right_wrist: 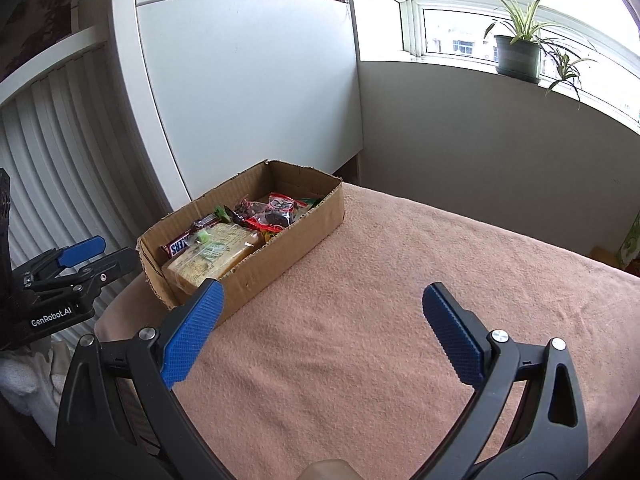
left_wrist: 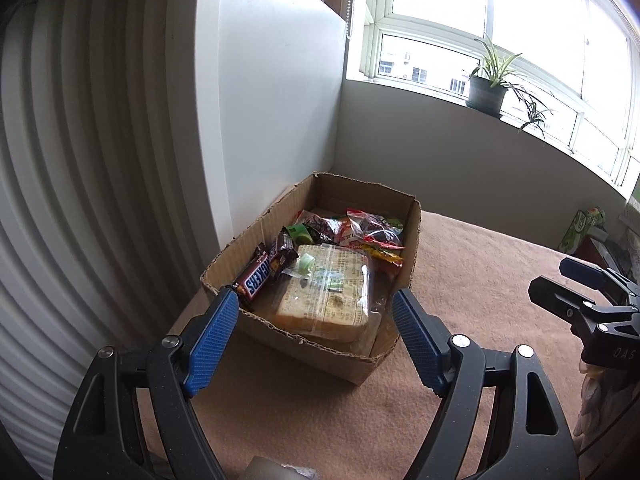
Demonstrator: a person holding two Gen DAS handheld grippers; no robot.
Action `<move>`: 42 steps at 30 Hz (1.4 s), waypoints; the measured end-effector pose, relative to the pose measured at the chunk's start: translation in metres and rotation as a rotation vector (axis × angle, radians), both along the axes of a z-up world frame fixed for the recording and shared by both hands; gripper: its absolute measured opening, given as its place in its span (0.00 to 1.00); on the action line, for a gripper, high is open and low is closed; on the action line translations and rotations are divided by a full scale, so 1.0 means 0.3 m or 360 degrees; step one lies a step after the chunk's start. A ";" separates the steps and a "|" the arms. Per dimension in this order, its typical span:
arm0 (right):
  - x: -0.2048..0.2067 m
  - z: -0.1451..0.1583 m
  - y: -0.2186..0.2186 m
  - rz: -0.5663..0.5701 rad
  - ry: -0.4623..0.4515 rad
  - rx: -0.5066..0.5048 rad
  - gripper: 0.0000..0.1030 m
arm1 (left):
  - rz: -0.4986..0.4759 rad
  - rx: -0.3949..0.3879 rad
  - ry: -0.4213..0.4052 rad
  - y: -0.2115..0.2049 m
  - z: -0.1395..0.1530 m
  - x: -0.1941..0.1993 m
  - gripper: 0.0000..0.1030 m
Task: Organize snacks
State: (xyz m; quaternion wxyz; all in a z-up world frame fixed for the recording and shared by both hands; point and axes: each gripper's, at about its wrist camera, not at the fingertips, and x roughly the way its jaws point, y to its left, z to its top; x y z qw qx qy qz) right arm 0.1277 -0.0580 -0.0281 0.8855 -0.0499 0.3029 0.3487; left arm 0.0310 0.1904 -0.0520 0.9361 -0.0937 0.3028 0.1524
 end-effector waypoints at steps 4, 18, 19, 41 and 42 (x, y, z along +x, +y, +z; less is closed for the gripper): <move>-0.012 0.006 -0.008 -0.0001 -0.0007 0.0011 0.99 | 0.0015 0.0016 -0.0010 -0.016 0.011 -0.018 0.78; -0.032 0.009 -0.031 -0.0002 0.0026 0.0059 0.99 | -0.0013 0.0018 -0.0024 -0.053 0.025 -0.037 0.78; -0.035 0.009 -0.031 -0.0002 0.0024 0.0057 0.99 | -0.0014 0.0018 -0.0018 -0.054 0.023 -0.037 0.78; -0.079 0.025 -0.012 0.0029 0.0008 0.0045 0.99 | 0.0005 0.0010 -0.0040 -0.042 0.033 -0.066 0.78; -0.082 0.025 -0.011 0.0030 0.0007 0.0043 0.99 | 0.0005 0.0008 -0.0041 -0.042 0.033 -0.067 0.78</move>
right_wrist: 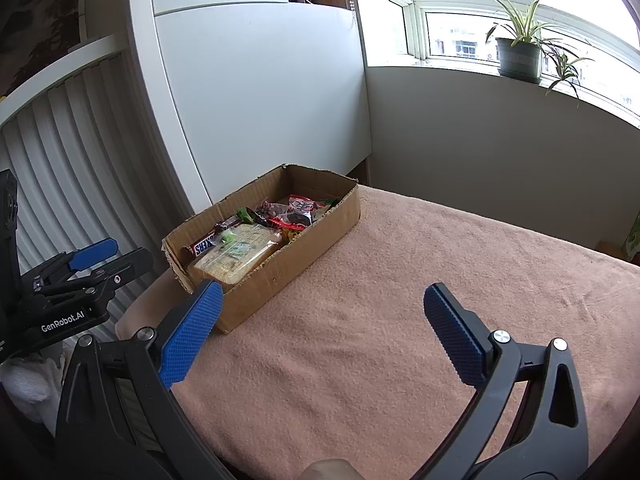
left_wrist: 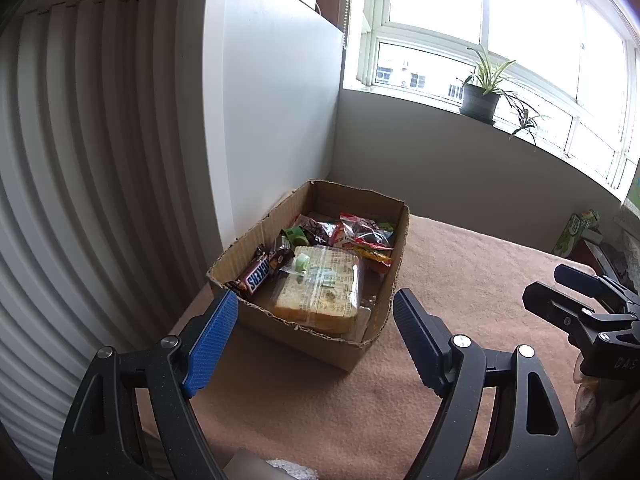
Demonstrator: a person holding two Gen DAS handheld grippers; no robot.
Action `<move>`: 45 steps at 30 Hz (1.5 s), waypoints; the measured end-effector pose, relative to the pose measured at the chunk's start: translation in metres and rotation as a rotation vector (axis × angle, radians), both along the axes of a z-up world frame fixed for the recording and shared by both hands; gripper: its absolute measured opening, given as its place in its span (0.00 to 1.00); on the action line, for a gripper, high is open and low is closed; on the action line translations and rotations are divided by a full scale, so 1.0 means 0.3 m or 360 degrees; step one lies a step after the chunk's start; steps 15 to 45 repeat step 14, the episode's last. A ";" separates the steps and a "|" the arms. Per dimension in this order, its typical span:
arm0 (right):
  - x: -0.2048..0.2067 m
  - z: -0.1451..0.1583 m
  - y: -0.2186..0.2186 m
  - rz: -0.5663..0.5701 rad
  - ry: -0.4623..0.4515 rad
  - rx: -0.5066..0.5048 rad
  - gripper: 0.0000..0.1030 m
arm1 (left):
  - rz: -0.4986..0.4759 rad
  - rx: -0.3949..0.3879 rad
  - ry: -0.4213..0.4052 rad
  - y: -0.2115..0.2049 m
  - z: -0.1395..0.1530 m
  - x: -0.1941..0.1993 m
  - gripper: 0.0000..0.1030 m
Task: Organize snacks
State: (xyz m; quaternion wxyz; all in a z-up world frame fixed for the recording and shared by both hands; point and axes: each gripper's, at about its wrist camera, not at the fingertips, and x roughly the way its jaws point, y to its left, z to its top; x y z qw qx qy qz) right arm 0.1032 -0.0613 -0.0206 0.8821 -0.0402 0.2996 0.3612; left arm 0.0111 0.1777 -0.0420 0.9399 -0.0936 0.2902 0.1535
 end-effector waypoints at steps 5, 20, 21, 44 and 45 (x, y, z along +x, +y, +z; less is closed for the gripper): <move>-0.004 -0.009 0.002 -0.0003 0.0005 -0.0008 0.99 | 0.0000 0.0001 0.0005 -0.003 -0.005 -0.001 0.78; 0.002 -0.021 -0.012 -0.0022 0.0030 0.0002 0.99 | 0.0010 0.0015 0.0003 -0.006 -0.014 -0.002 0.78; 0.002 -0.021 -0.012 -0.0022 0.0030 0.0002 0.99 | 0.0010 0.0015 0.0003 -0.006 -0.014 -0.002 0.78; 0.002 -0.021 -0.012 -0.0022 0.0030 0.0002 0.99 | 0.0010 0.0015 0.0003 -0.006 -0.014 -0.002 0.78; 0.002 -0.021 -0.012 -0.0022 0.0030 0.0002 0.99 | 0.0010 0.0015 0.0003 -0.006 -0.014 -0.002 0.78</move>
